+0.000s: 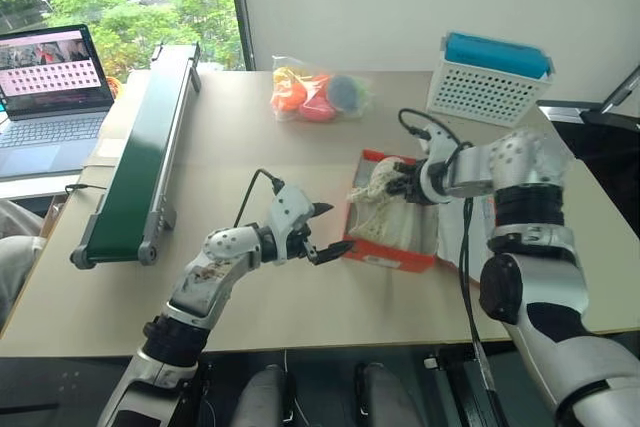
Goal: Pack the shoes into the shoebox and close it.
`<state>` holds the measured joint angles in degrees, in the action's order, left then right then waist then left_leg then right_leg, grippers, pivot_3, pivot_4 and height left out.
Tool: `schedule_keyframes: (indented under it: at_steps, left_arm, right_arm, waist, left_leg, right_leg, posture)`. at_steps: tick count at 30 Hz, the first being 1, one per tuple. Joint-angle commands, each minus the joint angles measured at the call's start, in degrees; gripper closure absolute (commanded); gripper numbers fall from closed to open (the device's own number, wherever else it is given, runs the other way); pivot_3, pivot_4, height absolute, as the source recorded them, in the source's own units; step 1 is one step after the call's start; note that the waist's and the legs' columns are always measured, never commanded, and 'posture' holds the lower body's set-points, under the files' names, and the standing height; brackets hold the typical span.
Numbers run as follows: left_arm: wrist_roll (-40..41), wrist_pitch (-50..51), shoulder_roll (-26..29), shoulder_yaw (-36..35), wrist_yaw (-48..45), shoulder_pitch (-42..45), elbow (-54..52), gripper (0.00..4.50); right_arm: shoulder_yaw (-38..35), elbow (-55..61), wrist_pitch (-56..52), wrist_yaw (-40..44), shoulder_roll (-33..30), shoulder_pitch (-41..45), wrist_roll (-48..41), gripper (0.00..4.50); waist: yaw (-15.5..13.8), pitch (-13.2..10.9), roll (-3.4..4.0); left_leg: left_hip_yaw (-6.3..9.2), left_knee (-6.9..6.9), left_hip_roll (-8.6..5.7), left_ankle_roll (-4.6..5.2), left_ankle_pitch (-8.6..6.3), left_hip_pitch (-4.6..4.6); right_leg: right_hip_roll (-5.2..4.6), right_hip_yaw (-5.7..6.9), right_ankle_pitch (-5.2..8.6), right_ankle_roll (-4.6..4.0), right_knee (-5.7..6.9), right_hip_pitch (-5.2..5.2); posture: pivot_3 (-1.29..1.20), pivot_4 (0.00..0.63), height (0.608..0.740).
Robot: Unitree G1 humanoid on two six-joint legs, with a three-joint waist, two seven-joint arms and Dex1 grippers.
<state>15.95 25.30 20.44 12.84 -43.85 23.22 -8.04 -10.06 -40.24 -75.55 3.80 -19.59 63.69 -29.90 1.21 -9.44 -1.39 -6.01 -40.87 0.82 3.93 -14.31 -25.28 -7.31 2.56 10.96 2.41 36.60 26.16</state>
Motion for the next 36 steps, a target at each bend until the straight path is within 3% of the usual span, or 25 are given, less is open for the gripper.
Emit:
schedule_keyframes:
  at_steps: [1, 3, 6, 11, 20, 26, 29, 34, 36]
  left_arm:
    - [-0.36, -0.63, -0.68, 0.56, 0.59, -0.3, -2.09, 0.04]
    - [-0.52, -0.56, -0.83, 0.54, 0.9, -0.3, -2.27, 0.04]
    - [-0.46, -0.27, -0.77, 0.48, 1.18, -0.35, -2.77, 0.04]
    - [-0.36, 0.06, -0.57, 0.65, 1.5, -1.03, -3.86, 0.04]
    - [-0.6, -0.46, -0.85, 0.99, 1.81, -0.5, -3.25, 0.04]
    - [-0.83, -0.6, -0.95, 0.92, 2.05, -0.21, -2.77, 0.04]
    - [-0.98, -0.66, -0.85, 0.88, 1.95, -0.17, -2.67, 0.0]
    - [-0.91, -0.39, -0.8, 1.1, 1.8, -0.32, -3.03, 0.0]
    - [-0.86, -0.36, -0.77, 1.13, 1.69, -0.29, -2.98, 0.0]
  right_arm:
    - [10.04, -5.08, 8.46, 8.81, -0.5, -1.38, 7.59, 3.85]
    - [20.07, -5.42, 13.96, 16.17, -2.13, -2.97, 13.77, 3.85]
    - [29.4, -5.81, 20.93, 23.71, -4.8, -4.14, 20.68, 3.85]
    - [38.62, -3.37, 28.52, 32.79, -9.63, -5.58, 28.63, 3.85]
    - [40.96, 3.03, 29.87, 40.61, -13.41, -8.97, 33.75, 3.85]
    - [27.42, -0.95, 15.57, 37.55, -4.04, -7.75, 26.0, 3.85]
    - [17.32, -2.9, 10.13, 34.0, -1.14, -6.24, 22.46, 2.74]
    - [11.55, -2.83, 7.87, 28.88, -1.27, -4.02, 22.53, 1.02]
    - [10.12, -0.11, 5.85, 28.46, -2.07, -3.36, 21.64, 0.77]
  waist:
    - [0.03, 0.02, 0.01]
    - [0.13, 0.05, 0.03]
    - [-0.31, 0.16, 0.05]
    - [-1.08, 0.19, 0.07]
    - [-2.06, 0.2, 0.08]
    - [-1.78, 0.27, 0.02]
    - [-1.47, 0.3, 0.02]
    - [-0.67, 0.28, 0.06]
    - [-0.71, 0.26, 0.08]
  left_leg:
    - [0.0, 0.0, 0.0, 0.0, 0.0, 0.0]
    - [0.01, 0.0, 0.0, -0.01, 0.0, 0.04]
    - [0.08, -0.09, -0.01, 0.02, -0.01, 0.1]
    - [0.33, -0.1, -0.03, 0.54, -0.34, 0.83]
    - [0.49, -0.09, -0.1, 0.23, -0.19, 0.94]
    - [0.52, -0.05, -0.05, 0.29, -0.24, 1.0]
    - [0.55, 0.01, -0.02, 0.19, -0.24, 1.01]
    - [0.46, 0.09, -0.02, 0.15, -0.21, 0.89]
    - [0.46, 0.09, -0.03, 0.23, -0.25, 0.89]
  right_leg:
    - [0.0, 0.0, 0.0, 0.0, 0.01, 0.0]
    - [0.0, 0.0, 0.0, 0.01, 0.01, -0.03]
    - [0.0, 0.05, 0.01, 0.02, -0.01, -0.18]
    - [-0.07, 0.3, 0.04, 0.06, -0.72, -1.18]
    - [-0.19, 0.41, 0.04, 0.06, -0.82, -1.37]
    - [-0.2, 0.43, 0.04, 0.03, -0.81, -1.42]
    - [-0.19, 0.49, 0.06, -0.01, -0.79, -1.39]
    - [-0.19, 0.42, 0.06, -0.05, -0.67, -1.14]
    - [-0.19, 0.42, 0.06, -0.05, -0.67, -1.14]
  posture:
    - [0.0, 0.15, 0.705]
    - [0.0, 0.15, 0.705]
    - [0.0, 0.15, 0.705]
    - [0.0, 0.15, 0.705]
    - [0.0, 0.15, 0.705]
    - [0.0, 0.15, 0.705]
    - [0.0, 0.15, 0.705]
    - [0.0, 0.15, 0.705]
    - [0.0, 0.15, 0.705]
